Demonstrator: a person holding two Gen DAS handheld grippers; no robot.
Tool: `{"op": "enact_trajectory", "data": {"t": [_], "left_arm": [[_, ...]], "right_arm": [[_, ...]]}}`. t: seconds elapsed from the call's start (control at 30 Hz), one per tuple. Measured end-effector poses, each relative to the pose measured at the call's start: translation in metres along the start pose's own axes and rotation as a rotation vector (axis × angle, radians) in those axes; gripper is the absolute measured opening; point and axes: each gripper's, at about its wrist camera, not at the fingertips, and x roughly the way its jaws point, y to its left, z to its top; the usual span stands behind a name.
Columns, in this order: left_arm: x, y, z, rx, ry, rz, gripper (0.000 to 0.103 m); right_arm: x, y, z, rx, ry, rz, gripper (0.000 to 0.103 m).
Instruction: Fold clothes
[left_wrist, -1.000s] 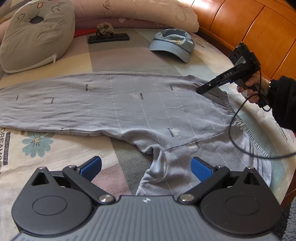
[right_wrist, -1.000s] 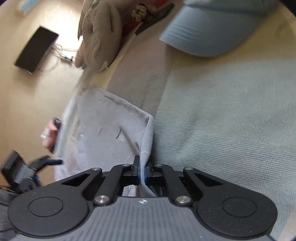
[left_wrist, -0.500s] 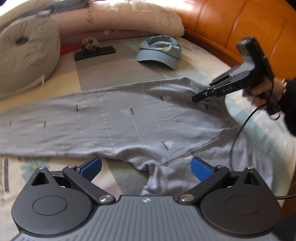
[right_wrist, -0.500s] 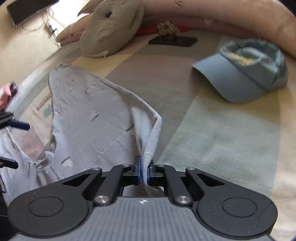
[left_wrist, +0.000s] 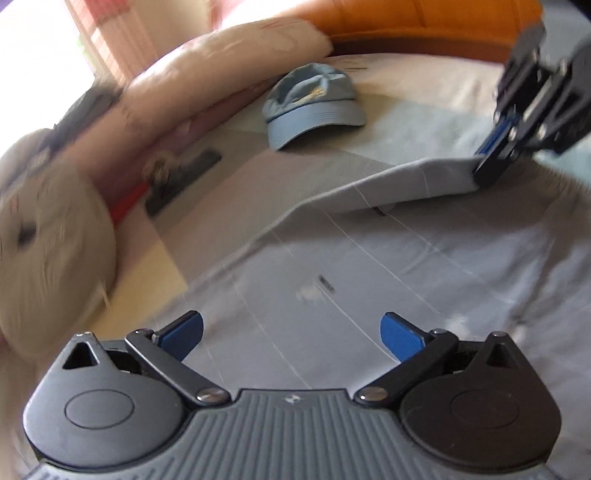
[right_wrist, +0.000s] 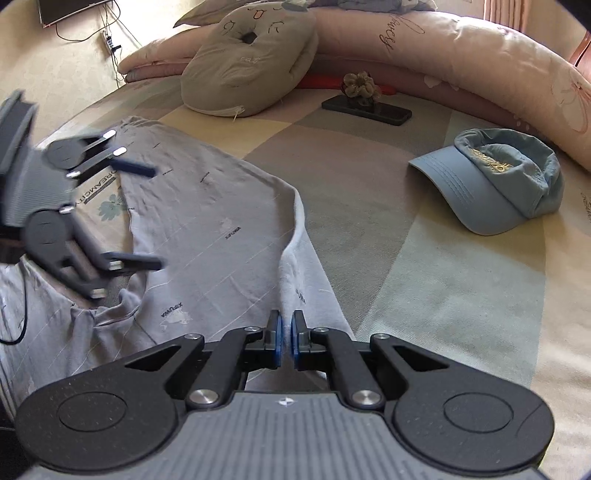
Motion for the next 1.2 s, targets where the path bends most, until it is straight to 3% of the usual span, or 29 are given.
{"op": "enact_trajectory", "data": {"t": [0.13, 0.27, 0.5, 0.73, 0.8, 0.93, 1.03, 1.07, 1.2], "left_arm": [[0.021, -0.013, 0.007, 0.197, -0.050, 0.065, 0.102], [0.036, -0.021, 0.007, 0.297, -0.079, 0.093, 0.102], [0.040, -0.023, 0.009, 0.356, -0.103, 0.080, 0.103], [0.041, -0.021, 0.007, 0.340, -0.110, 0.068, 0.103], [0.041, -0.021, 0.007, 0.333, -0.111, 0.067, 0.103], [0.041, -0.022, 0.006, 0.335, -0.112, 0.071, 0.103], [0.042, -0.019, 0.006, 0.304, -0.110, 0.063, 0.103], [0.042, -0.018, 0.006, 0.288, -0.107, 0.060, 0.103], [0.043, -0.014, 0.005, 0.238, -0.100, 0.056, 0.103]], "right_arm": [[-0.004, 0.001, 0.000, 0.012, -0.009, -0.013, 0.008], [-0.009, 0.001, -0.002, 0.026, -0.032, -0.011, 0.008], [-0.023, 0.016, -0.010, 0.022, -0.085, -0.006, 0.008], [-0.018, 0.034, -0.017, -0.089, -0.082, -0.112, 0.009], [-0.015, 0.038, -0.016, -0.145, -0.078, -0.140, 0.020], [-0.008, 0.032, 0.004, -0.326, -0.052, -0.162, 0.031], [-0.002, 0.003, 0.024, -0.397, -0.045, -0.087, 0.057], [0.006, -0.016, 0.031, -0.383, -0.017, -0.039, 0.068], [0.034, -0.103, 0.045, -0.087, 0.070, 0.145, 0.066]]}}
